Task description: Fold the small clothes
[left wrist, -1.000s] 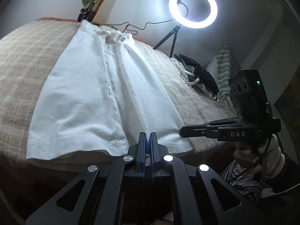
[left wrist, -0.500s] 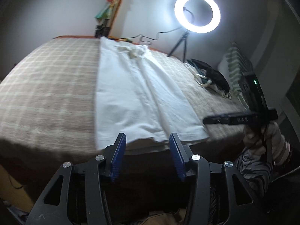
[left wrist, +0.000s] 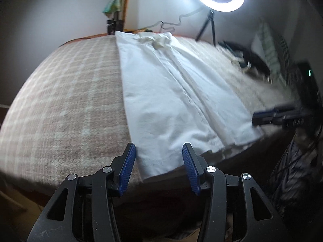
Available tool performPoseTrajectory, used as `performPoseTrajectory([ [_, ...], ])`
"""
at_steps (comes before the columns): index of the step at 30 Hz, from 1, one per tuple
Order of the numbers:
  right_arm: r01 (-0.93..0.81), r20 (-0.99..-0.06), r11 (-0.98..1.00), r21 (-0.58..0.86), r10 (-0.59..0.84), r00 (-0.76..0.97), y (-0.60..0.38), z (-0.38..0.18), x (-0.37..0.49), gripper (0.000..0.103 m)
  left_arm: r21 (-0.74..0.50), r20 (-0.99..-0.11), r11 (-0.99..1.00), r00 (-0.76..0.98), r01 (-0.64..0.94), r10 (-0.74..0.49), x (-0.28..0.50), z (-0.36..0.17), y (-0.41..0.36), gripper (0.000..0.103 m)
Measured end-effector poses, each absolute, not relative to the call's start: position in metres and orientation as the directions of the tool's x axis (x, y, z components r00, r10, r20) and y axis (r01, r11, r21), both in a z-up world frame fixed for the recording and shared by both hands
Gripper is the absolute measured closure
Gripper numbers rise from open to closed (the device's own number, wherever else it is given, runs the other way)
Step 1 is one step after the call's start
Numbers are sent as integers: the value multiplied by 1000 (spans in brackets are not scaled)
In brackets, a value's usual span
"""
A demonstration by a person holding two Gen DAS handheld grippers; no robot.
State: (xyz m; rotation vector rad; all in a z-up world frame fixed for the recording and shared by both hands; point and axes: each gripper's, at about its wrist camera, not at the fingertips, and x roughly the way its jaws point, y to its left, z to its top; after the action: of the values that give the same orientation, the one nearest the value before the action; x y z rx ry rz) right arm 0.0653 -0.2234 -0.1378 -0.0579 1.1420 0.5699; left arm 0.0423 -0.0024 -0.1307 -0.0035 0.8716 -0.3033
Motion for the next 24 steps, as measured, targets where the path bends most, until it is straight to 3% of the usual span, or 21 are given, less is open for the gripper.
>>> performPoseTrajectory([
  [7, -494, -888, 853, 169, 349, 299, -216, -137, 61, 67, -155, -775, 953, 566, 259, -280, 39, -137, 2, 56],
  [13, -439, -852, 827, 351, 477, 217, -227, -140, 69, 67, -424, -720, 888, 529, 177, -449, 43, -129, 29, 56],
  [17, -367, -801, 792, 488, 573, 172, -243, -147, 75, 67, -416, -729, 891, 519, 181, -446, 45, -123, 31, 56],
  [24, -377, -799, 785, 491, 579, 163, -240, -147, 70, 67, -481, -742, 869, 472, 119, -476, 61, -138, 35, 59],
])
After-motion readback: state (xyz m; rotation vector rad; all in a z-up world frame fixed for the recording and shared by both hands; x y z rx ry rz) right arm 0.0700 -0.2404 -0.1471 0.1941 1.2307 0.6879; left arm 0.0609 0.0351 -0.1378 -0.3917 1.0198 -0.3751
